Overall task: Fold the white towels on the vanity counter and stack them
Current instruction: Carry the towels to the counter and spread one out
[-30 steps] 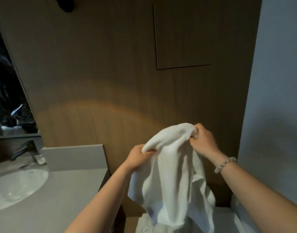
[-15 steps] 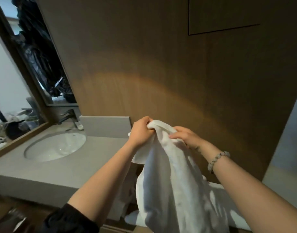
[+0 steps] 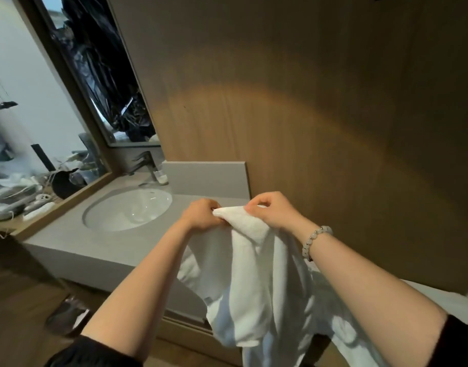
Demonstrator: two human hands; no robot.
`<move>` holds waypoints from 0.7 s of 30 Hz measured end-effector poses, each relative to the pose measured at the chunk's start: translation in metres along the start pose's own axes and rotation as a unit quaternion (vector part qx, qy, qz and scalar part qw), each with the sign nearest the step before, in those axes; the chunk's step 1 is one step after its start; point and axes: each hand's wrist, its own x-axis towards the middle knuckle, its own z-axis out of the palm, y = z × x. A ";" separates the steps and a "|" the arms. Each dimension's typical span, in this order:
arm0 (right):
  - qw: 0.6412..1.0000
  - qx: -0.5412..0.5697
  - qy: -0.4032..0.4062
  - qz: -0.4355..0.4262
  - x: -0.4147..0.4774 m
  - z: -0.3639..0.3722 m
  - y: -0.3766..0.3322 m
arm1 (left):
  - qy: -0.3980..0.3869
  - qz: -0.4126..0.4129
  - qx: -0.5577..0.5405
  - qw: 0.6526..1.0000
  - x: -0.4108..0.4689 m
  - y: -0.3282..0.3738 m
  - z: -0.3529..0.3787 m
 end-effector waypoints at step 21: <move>0.964 -0.230 0.055 0.125 0.136 0.136 0.024 | -0.159 -0.059 -0.124 0.978 0.127 -0.236 -0.041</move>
